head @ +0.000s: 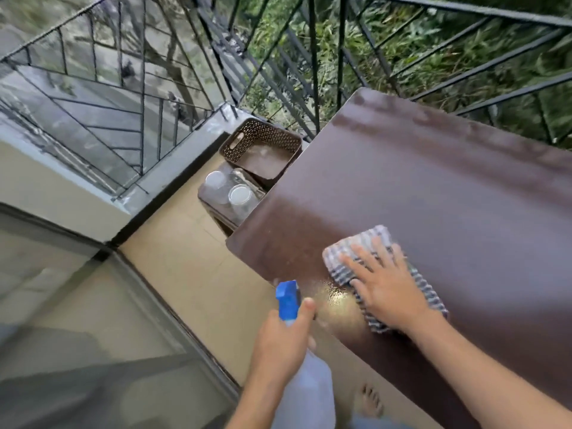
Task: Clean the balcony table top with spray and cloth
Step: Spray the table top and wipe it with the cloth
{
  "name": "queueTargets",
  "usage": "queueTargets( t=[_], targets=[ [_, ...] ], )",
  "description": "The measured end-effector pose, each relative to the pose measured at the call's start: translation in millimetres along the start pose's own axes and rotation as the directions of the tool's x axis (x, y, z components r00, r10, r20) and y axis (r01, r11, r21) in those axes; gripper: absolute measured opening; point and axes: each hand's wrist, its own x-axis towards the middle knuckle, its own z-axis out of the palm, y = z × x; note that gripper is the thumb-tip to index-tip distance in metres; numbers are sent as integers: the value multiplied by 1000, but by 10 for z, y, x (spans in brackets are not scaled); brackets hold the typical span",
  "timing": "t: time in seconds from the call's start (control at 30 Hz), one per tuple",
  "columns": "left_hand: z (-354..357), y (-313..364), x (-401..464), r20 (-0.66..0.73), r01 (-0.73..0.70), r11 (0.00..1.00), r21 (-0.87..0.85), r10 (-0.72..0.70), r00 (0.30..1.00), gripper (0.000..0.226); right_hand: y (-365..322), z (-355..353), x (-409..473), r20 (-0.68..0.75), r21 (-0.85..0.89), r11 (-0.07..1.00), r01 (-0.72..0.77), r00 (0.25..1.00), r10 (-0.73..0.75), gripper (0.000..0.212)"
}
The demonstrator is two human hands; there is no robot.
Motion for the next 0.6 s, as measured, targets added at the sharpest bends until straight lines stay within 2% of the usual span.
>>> queueTargets(
  t=[0.07, 0.13, 0.27, 0.37, 0.6],
  targets=[
    [-36, -47, -42, -35, 33, 998, -49, -35, 999, 55, -261, 51, 57, -17, 21, 985, 169, 986, -168, 53],
    [-78, -92, -41, -79, 63, 995, -77, -69, 994, 57, -523, 105, 145, 7, 52, 962, 266, 964, -267, 52],
    [-164, -219, -24, -154, 100, 993, -61, -109, 982, 60, -955, 170, 530, 110, 99, 961, 257, 957, -267, 51],
    [-229, -283, -36, -192, 111, 991, -73, -123, 974, 71, -1134, 152, 750, 151, 91, 968, 233, 958, -245, 55],
    [-293, -215, -76, -190, 74, 996, -53, -83, 978, 78, -839, 110, 212, 125, 53, 934, 353, 926, -357, 53]
  ],
)
